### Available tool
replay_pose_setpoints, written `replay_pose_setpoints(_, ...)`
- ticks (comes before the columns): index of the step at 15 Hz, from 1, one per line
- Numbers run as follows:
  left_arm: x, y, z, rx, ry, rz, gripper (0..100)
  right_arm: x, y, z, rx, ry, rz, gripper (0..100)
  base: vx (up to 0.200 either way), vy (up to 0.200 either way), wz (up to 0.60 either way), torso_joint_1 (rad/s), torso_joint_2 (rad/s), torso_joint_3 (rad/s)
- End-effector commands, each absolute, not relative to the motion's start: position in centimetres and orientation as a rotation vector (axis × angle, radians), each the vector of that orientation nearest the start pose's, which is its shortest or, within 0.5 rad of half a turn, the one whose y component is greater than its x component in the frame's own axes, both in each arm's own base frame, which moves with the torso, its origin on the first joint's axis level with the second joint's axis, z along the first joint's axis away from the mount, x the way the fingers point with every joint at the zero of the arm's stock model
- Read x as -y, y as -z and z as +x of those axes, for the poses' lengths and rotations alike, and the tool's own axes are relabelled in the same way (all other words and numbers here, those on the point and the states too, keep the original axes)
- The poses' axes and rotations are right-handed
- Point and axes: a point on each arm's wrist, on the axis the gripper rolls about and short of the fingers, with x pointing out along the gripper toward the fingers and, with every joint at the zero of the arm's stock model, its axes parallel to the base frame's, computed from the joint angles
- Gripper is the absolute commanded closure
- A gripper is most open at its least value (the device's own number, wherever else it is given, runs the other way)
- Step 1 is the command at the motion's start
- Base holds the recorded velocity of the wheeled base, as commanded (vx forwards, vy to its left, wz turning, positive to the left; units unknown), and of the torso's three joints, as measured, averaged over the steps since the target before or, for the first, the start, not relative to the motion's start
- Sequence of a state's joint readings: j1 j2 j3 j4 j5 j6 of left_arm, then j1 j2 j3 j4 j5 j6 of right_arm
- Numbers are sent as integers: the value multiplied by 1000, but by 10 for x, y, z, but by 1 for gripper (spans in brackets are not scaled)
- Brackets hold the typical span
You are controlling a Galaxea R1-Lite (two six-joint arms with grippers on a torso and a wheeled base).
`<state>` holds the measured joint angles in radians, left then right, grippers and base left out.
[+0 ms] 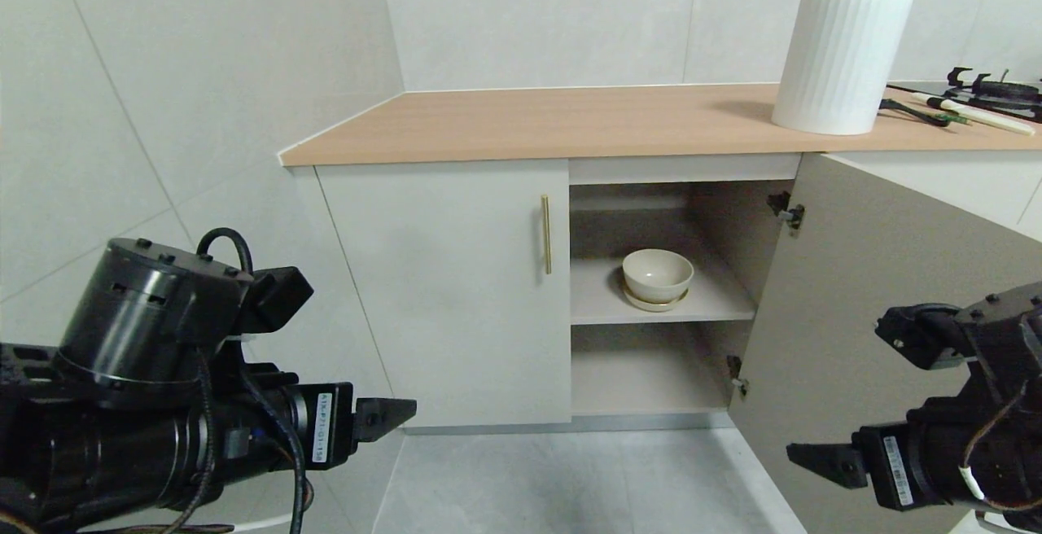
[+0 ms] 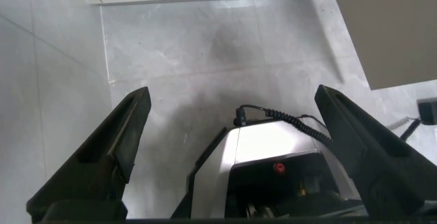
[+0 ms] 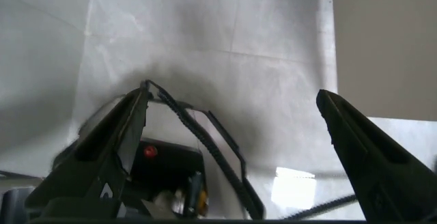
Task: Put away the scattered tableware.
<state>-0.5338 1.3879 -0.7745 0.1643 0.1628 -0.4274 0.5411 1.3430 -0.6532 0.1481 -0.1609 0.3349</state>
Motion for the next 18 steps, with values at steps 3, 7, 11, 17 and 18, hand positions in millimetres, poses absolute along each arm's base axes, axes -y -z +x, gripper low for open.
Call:
replay_pose_setpoints(3,101,-184,178,-792,186,-136,0,-87,-168,153,-829,-228,1,0,0,-200,0,10,4,1)
replay_pose_setpoints(7,101,-184,179,-794,185,-137,0,-76,-171,134,-885,-258,-122,0,0,-200,0,-1,1,5)
replay_pose_setpoints(11,101,-184,179,-794,186,-138,0,-63,-176,121,-950,-216,-221,0,0,-200,0,4,4,2)
replay_pose_setpoints(17,101,-184,179,-794,187,-136,0,-41,-196,100,-913,-155,-280,0,0,-67,0,2,0,2)
replay_pose_setpoints(18,101,-184,179,-794,185,-137,0,-37,-200,100,-898,-104,-275,0,0,0,0,0,0,0)
